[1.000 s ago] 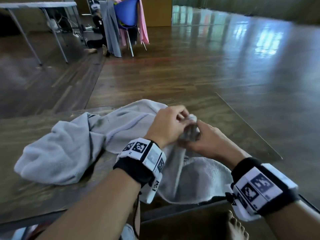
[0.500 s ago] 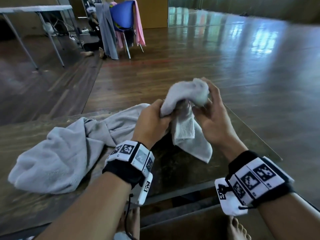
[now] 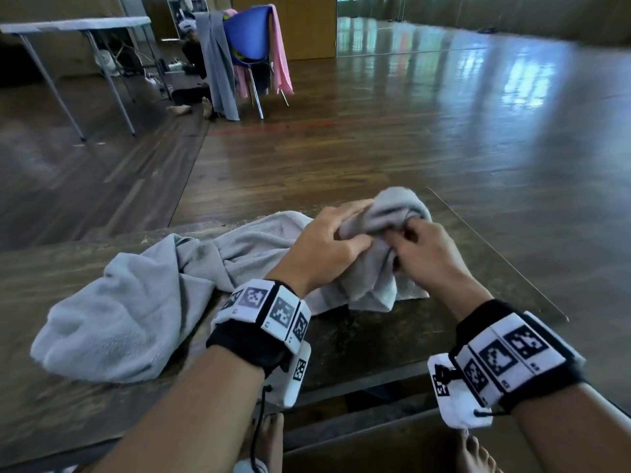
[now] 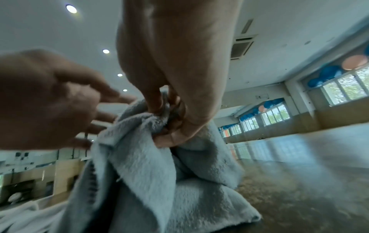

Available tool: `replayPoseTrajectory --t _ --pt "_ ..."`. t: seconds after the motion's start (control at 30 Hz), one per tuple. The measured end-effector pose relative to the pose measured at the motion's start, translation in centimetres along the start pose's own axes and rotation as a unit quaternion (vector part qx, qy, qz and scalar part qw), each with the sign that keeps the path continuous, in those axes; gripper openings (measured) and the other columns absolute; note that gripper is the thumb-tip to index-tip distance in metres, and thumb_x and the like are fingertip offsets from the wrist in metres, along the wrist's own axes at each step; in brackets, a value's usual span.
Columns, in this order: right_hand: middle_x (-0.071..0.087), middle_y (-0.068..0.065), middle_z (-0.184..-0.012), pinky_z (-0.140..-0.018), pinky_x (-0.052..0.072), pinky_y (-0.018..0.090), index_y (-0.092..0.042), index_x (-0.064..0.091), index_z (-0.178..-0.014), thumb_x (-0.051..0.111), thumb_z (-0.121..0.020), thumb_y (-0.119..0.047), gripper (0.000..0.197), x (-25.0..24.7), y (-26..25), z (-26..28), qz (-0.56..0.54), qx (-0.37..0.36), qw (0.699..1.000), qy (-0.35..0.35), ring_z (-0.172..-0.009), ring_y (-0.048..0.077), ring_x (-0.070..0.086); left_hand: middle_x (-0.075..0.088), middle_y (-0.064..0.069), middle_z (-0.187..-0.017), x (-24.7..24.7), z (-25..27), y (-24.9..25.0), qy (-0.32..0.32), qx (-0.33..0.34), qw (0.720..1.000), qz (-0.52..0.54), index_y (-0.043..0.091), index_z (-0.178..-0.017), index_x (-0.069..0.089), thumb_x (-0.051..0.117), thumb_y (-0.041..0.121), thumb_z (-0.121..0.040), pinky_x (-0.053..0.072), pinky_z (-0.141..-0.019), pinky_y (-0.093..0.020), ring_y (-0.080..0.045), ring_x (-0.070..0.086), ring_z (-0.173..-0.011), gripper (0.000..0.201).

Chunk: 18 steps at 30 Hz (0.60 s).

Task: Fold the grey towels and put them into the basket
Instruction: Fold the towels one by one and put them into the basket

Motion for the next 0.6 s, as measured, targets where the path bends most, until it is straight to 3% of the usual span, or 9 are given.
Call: replayPoseTrajectory --t 0.07,0.13,0.23,0.3,0.33,0.4,0.47,0.6 --pt "0.072 -0.003 -0.084 -0.069 0.060 0.038 -0.021 0.069 -0.092 0.062 -0.095 -0.037 0.018 -1.8 0.2 -0.1 -0.037 0.008 0.998 0.058 -0.079 0.015 0.070 0.061 0.005 -0.119 -0.2 0.3 -1.9 -0.020 -0.054 0.996 -0.075 0.029 -0.137 0.051 0.067 0.021 -0.088 0.052 -0.091 -0.025 -0.008 0.061 -0.103 0.052" --pt "0.073 -0.001 -0.084 -0.073 0.063 0.042 -0.018 0.068 -0.091 0.063 -0.094 -0.039 0.021 -2.8 0.5 -0.1 -0.094 0.016 0.991 0.090 -0.081 0.018 0.072 0.066 -0.001 -0.110 -0.9 0.7 -4.6 -0.026 -0.115 0.975 -0.190 0.024 -0.123 0.060 0.067 0.029 -0.088 0.054 -0.090 -0.040 -0.019 0.064 -0.098 0.036" --pt "0.074 0.005 -0.086 -0.077 0.062 0.047 -0.015 0.066 -0.087 0.064 -0.093 -0.036 0.022 -3.1 0.4 -0.1 -0.146 0.015 0.984 0.102 -0.088 0.030 0.072 0.069 0.001 -0.096 -1.6 0.9 -6.3 -0.003 -0.128 0.970 -0.208 0.023 -0.096 0.068 0.065 0.029 -0.089 0.053 -0.088 -0.039 -0.022 0.064 -0.093 0.009" --pt "0.072 -0.002 -0.078 -0.070 0.062 0.041 -0.013 0.064 -0.087 0.062 -0.095 -0.035 0.023 -3.5 0.5 -0.2 -0.128 0.016 0.986 0.107 -0.080 0.026 0.072 0.068 0.003 -0.087 -2.4 0.4 -5.5 0.048 -0.094 0.975 -0.198 0.021 -0.089 0.066 0.063 0.027 -0.090 0.052 -0.078 -0.031 -0.021 0.064 -0.086 0.007" --pt "0.069 -0.008 -0.072 -0.061 0.059 0.034 -0.014 0.063 -0.087 0.062 -0.095 -0.033 0.021 -3.6 0.7 -0.2 -0.116 0.022 0.988 0.103 -0.072 0.019 0.069 0.067 0.003 -0.081 -2.9 0.2 -4.8 0.081 -0.077 0.978 -0.174 0.019 -0.087 0.065 0.061 0.027 -0.091 0.051 -0.072 -0.030 -0.020 0.064 -0.080 0.011" --pt "0.066 -0.006 -0.074 -0.051 0.047 0.025 -0.015 0.058 -0.087 0.062 -0.094 -0.031 0.018 -3.2 1.3 -0.3 -0.057 0.044 0.995 0.070 -0.067 0.012 0.063 0.067 0.000 -0.073 -3.7 -0.1 -3.4 0.137 -0.053 0.985 -0.086 0.014 -0.083 0.063 0.057 0.030 -0.095 0.050 -0.065 -0.029 -0.019 0.064 -0.071 0.020" --pt "0.060 -0.003 -0.082 -0.052 0.036 0.025 -0.018 0.052 -0.087 0.065 -0.092 -0.032 0.020 -2.3 1.8 -0.2 0.029 0.062 0.997 0.032 -0.069 0.010 0.056 0.070 -0.003 -0.072 -3.9 -0.2 -2.4 0.163 -0.048 0.985 0.002 0.013 -0.085 0.063 0.054 0.033 -0.098 0.053 -0.060 -0.028 -0.017 0.066 -0.066 0.026" --pt "0.053 -0.001 -0.099 -0.062 0.035 0.029 -0.015 0.047 -0.107 0.066 -0.089 -0.037 0.034 -1.1 0.9 0.5 0.104 0.042 0.993 0.017 -0.087 0.020 0.050 0.070 -0.008 -0.076 -2.9 -0.7 -2.2 0.152 -0.077 0.976 0.139 0.006 -0.094 0.066 0.054 0.031 -0.100 0.055 -0.056 -0.028 -0.014 0.066 -0.060 0.028"
Point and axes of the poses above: each hand's wrist, its own z-axis away from the middle knuckle, its own x-axis out of the palm, y = z × x, the point moved 10 cm from there along -z, towards the middle knuckle
